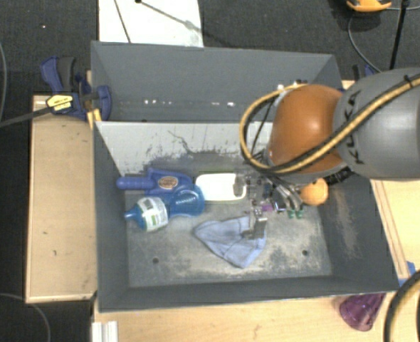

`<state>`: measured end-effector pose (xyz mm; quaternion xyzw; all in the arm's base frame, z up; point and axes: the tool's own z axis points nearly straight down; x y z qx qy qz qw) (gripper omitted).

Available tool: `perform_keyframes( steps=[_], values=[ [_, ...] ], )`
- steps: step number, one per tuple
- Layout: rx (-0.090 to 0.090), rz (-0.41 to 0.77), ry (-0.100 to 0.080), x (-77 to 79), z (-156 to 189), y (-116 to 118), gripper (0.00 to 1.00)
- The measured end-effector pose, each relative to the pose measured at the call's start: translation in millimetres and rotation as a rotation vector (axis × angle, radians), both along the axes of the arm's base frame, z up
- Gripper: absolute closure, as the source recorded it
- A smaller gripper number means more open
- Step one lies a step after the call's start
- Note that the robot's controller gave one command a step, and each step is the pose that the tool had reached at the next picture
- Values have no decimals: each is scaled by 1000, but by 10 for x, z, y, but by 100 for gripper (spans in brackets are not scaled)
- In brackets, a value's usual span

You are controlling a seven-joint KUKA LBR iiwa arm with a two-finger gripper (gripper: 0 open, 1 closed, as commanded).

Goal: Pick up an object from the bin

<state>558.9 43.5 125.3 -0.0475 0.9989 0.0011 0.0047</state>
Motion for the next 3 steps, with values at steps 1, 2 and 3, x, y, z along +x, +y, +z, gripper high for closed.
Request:
perform_keyframes(
  steps=[1,2,3],
  values=[
    [-1,40,-2,28,-356,-146,0],
    [-1,189,1,18,-483,-268,0],
    [-2,210,-5,55,-501,-306,0]
  ],
)
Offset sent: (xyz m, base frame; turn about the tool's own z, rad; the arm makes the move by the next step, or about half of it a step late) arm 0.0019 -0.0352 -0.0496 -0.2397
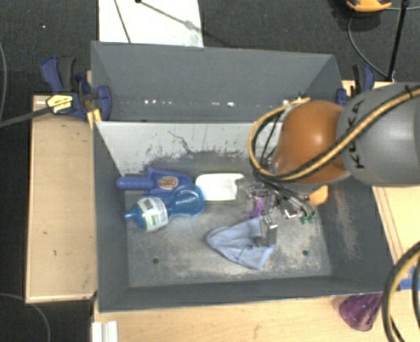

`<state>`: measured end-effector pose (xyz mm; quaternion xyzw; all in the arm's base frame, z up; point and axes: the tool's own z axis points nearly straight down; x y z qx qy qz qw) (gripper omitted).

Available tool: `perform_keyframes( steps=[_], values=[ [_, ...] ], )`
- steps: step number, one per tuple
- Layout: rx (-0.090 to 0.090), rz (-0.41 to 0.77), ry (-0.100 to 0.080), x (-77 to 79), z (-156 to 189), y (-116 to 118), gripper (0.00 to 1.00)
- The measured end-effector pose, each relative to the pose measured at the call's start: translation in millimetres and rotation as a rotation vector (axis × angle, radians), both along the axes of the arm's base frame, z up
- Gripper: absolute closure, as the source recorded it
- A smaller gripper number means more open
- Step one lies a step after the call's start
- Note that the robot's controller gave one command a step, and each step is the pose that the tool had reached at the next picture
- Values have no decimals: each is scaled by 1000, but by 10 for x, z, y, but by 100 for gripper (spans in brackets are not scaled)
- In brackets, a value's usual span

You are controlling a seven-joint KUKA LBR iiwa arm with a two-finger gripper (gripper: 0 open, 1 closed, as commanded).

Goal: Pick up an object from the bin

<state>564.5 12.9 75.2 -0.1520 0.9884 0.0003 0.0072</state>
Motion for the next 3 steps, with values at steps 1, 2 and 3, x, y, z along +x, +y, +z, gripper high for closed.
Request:
perform_keyframes(
  steps=[1,2,3],
  values=[
    [-1,98,9,-60,-43,-58,100],
    [0,97,9,-60,-43,-59,100],
    [1,100,12,-61,445,-20,100]
  ],
)
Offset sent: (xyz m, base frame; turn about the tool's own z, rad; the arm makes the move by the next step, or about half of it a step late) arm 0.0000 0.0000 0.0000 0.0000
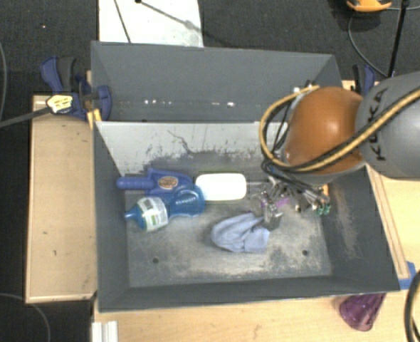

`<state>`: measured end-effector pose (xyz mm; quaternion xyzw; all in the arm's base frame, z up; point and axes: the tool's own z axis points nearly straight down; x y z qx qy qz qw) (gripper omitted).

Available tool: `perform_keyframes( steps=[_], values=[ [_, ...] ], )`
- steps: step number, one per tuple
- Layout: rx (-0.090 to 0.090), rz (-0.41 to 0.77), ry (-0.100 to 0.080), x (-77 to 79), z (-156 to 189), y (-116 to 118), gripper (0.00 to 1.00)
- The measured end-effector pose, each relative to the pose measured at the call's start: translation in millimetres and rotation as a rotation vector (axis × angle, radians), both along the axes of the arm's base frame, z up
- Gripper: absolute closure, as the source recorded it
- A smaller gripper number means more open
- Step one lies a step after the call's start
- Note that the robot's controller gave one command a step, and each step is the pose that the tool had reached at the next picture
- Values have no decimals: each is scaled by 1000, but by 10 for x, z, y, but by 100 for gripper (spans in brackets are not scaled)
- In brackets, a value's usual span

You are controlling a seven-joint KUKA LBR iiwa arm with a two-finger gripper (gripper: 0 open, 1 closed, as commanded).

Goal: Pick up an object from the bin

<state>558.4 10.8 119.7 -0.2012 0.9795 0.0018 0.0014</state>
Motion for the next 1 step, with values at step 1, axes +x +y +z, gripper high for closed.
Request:
perform_keyframes(
  steps=[1],
  values=[
    [0,-3,-13,51,436,23,100]
  ],
)
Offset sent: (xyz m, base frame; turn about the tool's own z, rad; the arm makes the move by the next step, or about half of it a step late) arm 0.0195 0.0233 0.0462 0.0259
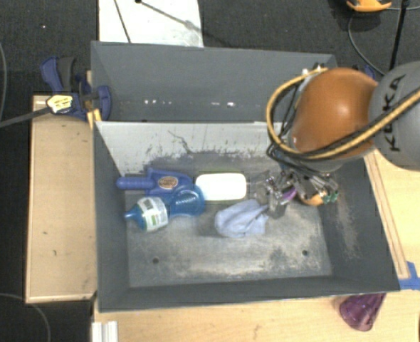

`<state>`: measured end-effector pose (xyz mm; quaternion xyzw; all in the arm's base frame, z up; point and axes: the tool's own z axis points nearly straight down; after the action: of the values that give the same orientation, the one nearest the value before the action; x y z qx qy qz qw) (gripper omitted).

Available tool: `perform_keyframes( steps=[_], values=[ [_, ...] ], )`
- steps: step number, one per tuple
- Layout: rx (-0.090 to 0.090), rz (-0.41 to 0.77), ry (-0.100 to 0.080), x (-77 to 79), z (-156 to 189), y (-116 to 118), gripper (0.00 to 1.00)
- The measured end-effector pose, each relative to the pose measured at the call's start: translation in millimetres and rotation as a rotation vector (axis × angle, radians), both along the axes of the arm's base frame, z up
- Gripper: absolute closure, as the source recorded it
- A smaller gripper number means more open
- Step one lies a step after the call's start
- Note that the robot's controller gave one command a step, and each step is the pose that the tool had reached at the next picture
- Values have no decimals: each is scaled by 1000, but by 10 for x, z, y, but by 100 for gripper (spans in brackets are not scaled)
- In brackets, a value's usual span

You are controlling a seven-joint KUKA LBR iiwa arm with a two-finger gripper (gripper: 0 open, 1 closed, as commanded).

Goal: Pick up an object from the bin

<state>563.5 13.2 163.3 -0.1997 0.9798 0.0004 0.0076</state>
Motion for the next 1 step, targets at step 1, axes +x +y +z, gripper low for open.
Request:
perform_keyframes(
  steps=[1],
  values=[
    [1,-19,8,118,20,163,100]
  ],
)
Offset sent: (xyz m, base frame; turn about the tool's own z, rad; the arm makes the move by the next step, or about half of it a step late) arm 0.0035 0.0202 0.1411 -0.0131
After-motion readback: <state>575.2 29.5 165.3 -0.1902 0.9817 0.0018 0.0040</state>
